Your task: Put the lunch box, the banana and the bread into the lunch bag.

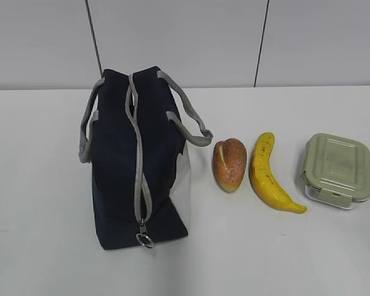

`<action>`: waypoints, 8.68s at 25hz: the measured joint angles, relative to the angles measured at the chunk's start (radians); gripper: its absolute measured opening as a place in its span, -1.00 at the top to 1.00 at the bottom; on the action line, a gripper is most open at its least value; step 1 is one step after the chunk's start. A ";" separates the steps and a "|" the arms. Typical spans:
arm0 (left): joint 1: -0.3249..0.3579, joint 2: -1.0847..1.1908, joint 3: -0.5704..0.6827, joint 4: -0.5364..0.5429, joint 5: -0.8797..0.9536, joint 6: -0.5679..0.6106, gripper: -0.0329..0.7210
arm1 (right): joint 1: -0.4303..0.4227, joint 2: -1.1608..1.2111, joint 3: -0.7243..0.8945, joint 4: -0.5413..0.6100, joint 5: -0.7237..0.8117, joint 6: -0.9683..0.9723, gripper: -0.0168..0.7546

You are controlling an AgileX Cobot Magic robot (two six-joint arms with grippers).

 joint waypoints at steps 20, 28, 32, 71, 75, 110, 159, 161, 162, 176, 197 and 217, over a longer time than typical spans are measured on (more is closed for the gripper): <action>0.000 0.120 -0.050 -0.116 -0.108 0.000 0.29 | 0.000 0.000 0.000 0.000 0.000 0.000 -0.18; 0.000 0.461 -0.152 -0.308 -0.164 -0.001 0.28 | 0.000 0.000 0.000 0.000 0.000 0.000 -0.18; 0.000 0.645 -0.239 -0.356 -0.158 -0.001 0.28 | 0.000 0.000 0.000 0.000 0.000 0.000 -0.18; -0.243 1.733 -0.952 -0.409 -0.066 -0.017 -0.13 | 0.000 0.000 0.000 0.000 0.000 0.000 -0.18; -0.243 1.752 -0.952 -0.409 -0.057 -0.018 -0.12 | 0.000 0.000 0.000 0.000 0.000 0.000 -0.18; -0.245 1.752 -0.953 -0.384 -0.077 -0.019 0.92 | 0.000 0.000 0.000 0.073 -0.002 0.001 -0.18; -0.245 1.752 -0.953 -0.379 -0.071 -0.019 0.92 | -0.436 1.595 -0.240 0.991 -0.495 -0.869 -0.18; -0.245 1.752 -0.953 -0.379 -0.071 -0.019 0.92 | -0.455 1.623 -0.253 1.007 -0.482 -0.879 -0.18; -0.245 1.752 -0.953 -0.379 -0.071 -0.019 0.92 | -0.463 1.635 -0.263 1.012 -0.471 -0.884 -0.18; -0.245 1.752 -0.953 -0.378 -0.067 -0.019 0.92 | -0.533 1.810 -0.373 1.057 -0.364 -0.949 -0.18; -0.245 1.752 -0.953 -0.378 -0.066 -0.019 0.92 | -0.538 2.001 -0.508 1.127 -0.239 -0.952 -0.57; -0.245 1.752 -0.953 -0.377 -0.065 -0.019 0.92 | -0.538 2.065 -0.536 1.266 -0.124 -1.041 -0.56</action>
